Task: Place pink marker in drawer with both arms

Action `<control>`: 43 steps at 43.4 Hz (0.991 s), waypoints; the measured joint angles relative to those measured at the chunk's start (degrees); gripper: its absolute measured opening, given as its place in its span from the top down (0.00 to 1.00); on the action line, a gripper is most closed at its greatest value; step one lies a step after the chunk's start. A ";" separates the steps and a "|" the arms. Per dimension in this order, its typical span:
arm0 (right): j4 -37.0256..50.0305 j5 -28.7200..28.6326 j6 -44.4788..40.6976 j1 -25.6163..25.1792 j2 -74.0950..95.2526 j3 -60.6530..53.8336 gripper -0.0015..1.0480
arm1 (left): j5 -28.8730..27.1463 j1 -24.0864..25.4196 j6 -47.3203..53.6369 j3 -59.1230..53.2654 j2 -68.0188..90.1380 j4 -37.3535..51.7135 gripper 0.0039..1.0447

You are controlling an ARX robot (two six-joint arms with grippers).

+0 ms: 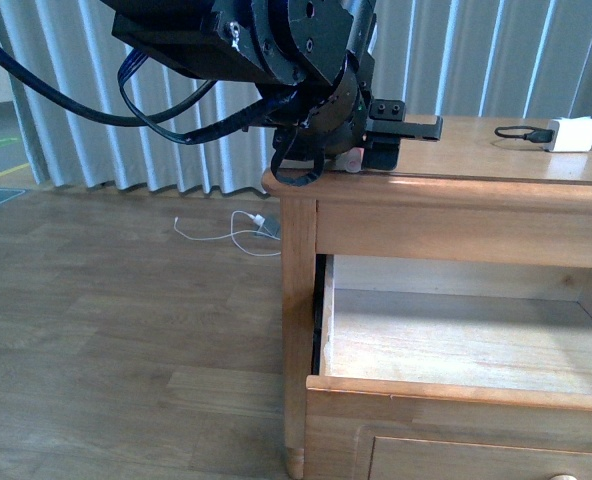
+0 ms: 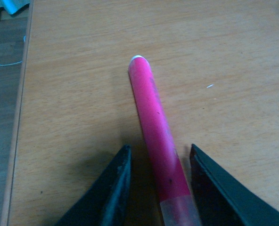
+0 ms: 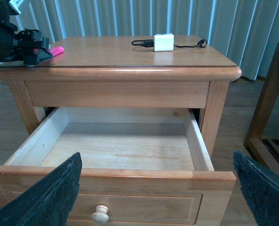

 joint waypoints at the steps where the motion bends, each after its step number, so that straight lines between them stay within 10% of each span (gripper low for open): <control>1: 0.00 -0.02 0.00 0.00 0.00 0.00 0.08 | 0.52 0.00 0.02 0.00 0.00 -0.13 0.64; 8: 0.00 0.00 0.00 0.00 0.00 0.00 0.08 | 2.58 0.07 0.22 -1.44 -0.90 0.35 0.86; 43: 0.00 -0.02 0.00 0.00 0.00 0.00 0.08 | 24.20 -3.58 7.34 -31.17 -19.85 12.00 0.86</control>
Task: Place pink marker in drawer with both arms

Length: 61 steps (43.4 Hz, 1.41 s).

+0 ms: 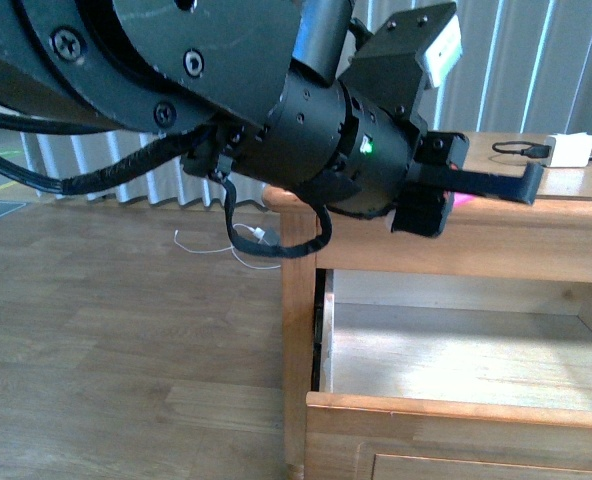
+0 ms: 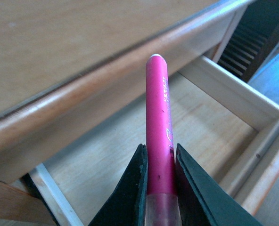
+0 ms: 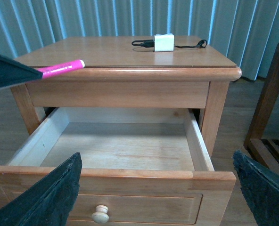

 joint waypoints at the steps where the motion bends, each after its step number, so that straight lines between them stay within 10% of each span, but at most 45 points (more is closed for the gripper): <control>1: 0.00 0.02 0.00 0.00 0.00 0.00 0.08 | 0.37 -0.15 0.57 -0.39 0.11 0.00 0.86; 32: 0.00 0.00 0.00 0.00 0.00 0.00 0.08 | -7.32 -3.15 3.80 3.23 15.56 0.63 0.86; 51: -0.02 0.02 0.00 0.00 0.00 0.00 0.08 | -14.14 -2.62 3.32 -6.64 2.03 10.45 0.11; 61: 0.00 0.00 0.00 0.00 0.00 0.00 0.08 | -19.47 0.59 1.14 -17.33 -12.44 13.81 0.06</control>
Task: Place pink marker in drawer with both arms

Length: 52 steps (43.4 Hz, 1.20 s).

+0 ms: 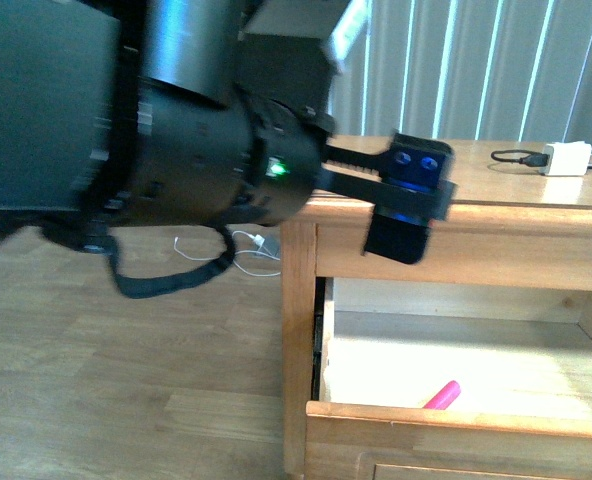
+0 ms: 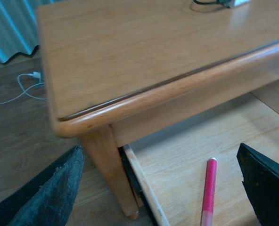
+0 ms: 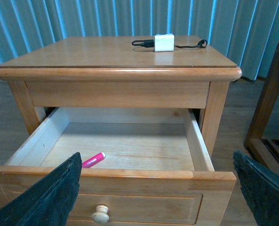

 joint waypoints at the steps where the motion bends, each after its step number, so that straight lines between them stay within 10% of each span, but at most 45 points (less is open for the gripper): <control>1: 0.00 0.02 0.00 0.00 0.00 0.00 0.08 | -0.07 0.76 -0.83 -1.70 -2.16 0.11 0.06; 29: 0.00 0.00 0.00 0.00 0.00 0.00 0.08 | 6.29 31.28 -13.07 -41.51 -66.12 -19.56 0.06; 40: 0.00 0.00 0.00 0.00 0.00 0.00 0.08 | 6.86 32.76 -13.99 -41.92 -68.63 -19.69 0.06; 52: 0.00 0.02 0.00 0.00 0.00 0.00 0.08 | 6.54 32.35 -6.84 -48.02 -72.76 -13.90 0.48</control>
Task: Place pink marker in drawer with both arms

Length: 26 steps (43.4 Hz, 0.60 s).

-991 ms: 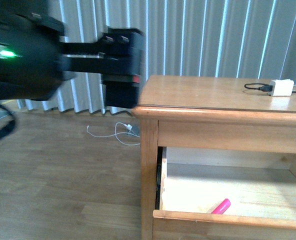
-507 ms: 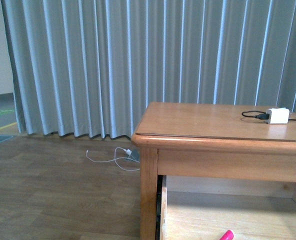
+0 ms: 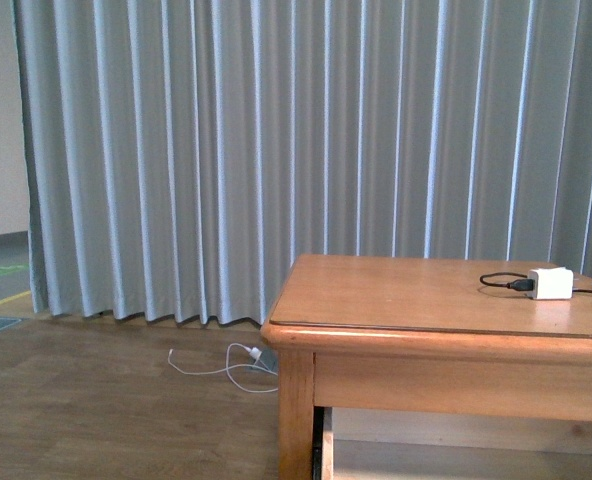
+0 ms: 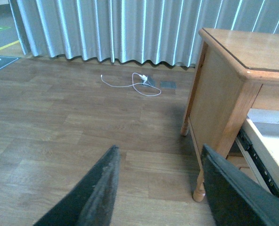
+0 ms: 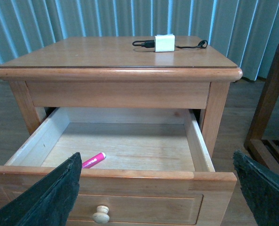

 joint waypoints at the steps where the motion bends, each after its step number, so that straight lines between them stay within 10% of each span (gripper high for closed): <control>1: 0.00 0.00 0.00 0.00 0.00 0.00 0.08 | 0.00 0.00 0.15 -0.42 -0.31 0.00 0.52; 12: 0.00 0.00 0.00 0.00 0.00 0.00 0.08 | -0.02 0.00 0.85 -3.87 -4.76 -0.35 0.96; 26: 0.00 0.00 0.00 0.00 0.00 0.00 0.08 | -0.02 0.00 1.03 -6.47 -9.51 -2.56 0.96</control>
